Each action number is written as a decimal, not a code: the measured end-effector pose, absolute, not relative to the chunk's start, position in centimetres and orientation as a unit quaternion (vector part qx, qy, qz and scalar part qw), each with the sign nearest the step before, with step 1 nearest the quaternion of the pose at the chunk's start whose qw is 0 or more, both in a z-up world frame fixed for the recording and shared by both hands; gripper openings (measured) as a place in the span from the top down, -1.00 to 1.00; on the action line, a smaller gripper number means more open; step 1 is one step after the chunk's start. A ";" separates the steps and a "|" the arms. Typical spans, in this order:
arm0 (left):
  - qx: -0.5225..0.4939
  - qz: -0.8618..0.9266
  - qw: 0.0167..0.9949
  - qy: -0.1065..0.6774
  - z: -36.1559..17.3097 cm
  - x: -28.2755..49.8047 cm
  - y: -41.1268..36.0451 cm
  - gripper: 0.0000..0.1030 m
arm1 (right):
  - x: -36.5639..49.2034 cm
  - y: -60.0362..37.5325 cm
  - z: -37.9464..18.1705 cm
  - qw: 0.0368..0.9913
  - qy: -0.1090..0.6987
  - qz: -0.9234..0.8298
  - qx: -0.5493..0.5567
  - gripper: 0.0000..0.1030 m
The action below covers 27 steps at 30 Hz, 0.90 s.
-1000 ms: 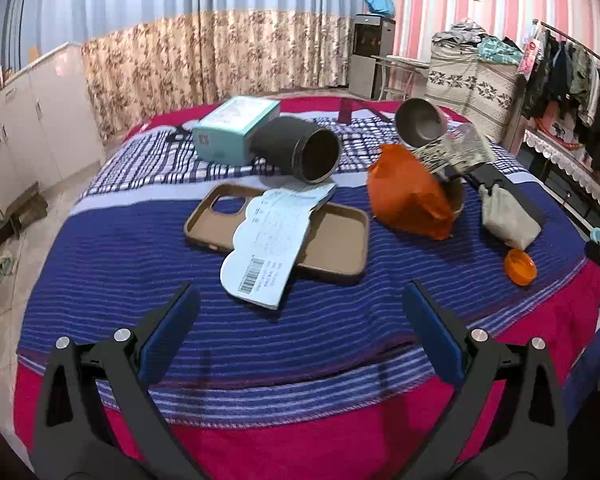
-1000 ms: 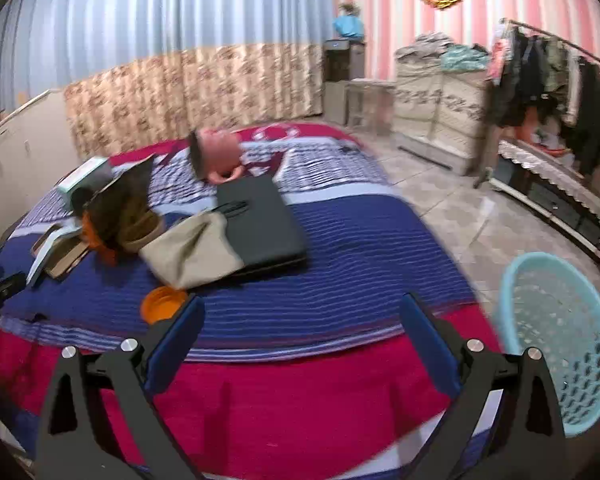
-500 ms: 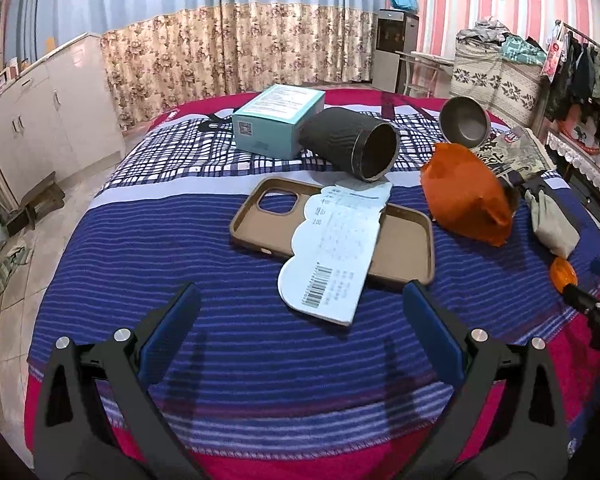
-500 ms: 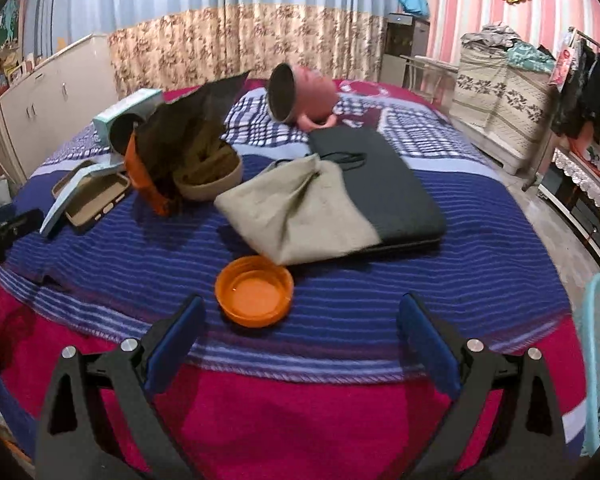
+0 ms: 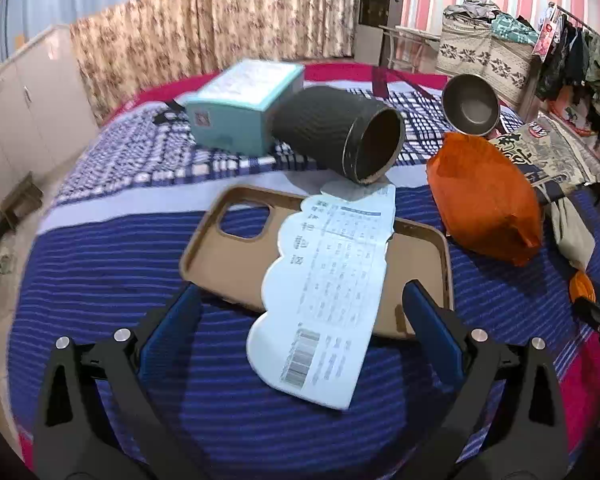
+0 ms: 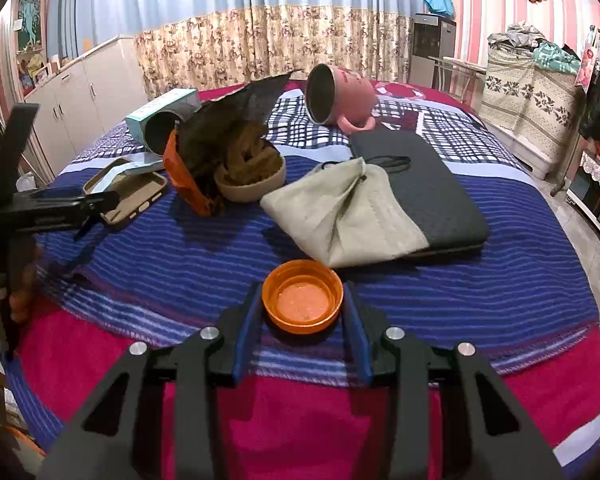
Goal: Collect trash
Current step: 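Grasp the white receipt with left tool while right grasps orange lid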
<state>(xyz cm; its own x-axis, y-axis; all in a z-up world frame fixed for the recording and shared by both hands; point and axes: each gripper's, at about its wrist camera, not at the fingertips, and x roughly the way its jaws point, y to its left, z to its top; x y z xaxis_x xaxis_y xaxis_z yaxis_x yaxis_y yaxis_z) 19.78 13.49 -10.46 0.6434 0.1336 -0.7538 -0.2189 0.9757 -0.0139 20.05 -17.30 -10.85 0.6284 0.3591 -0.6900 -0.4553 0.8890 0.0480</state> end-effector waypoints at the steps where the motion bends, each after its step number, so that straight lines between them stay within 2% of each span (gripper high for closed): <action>1: -0.052 0.097 0.905 0.412 -10.5 19.9 13.5 -0.89 | 19.9 -17.5 -10.8 0.900 0.367 0.224 -0.067 0.21; 10: 0.002 0.114 0.906 0.408 -10.3 20.8 12.2 -0.89 | 18.9 -22.7 -8.0 0.924 0.341 0.163 -0.060 0.21; 15: 0.052 0.126 0.905 0.403 -10.2 20.6 10.3 -0.79 | 19.1 -26.3 -6.8 0.935 0.330 0.129 -0.029 0.21; 22: 0.010 0.089 0.900 0.426 -10.1 22.2 10.7 -0.76 | 19.0 -29.2 -6.4 0.940 0.323 0.109 -0.003 0.21; 25: -0.014 0.081 0.899 0.431 -10.2 22.2 10.9 -0.62 | 18.9 -30.2 -6.0 0.943 0.318 0.101 0.003 0.21; 27: -0.010 0.078 0.900 0.430 -10.1 21.9 10.5 -0.43 | 18.7 -31.0 -5.7 0.945 0.314 0.094 0.011 0.21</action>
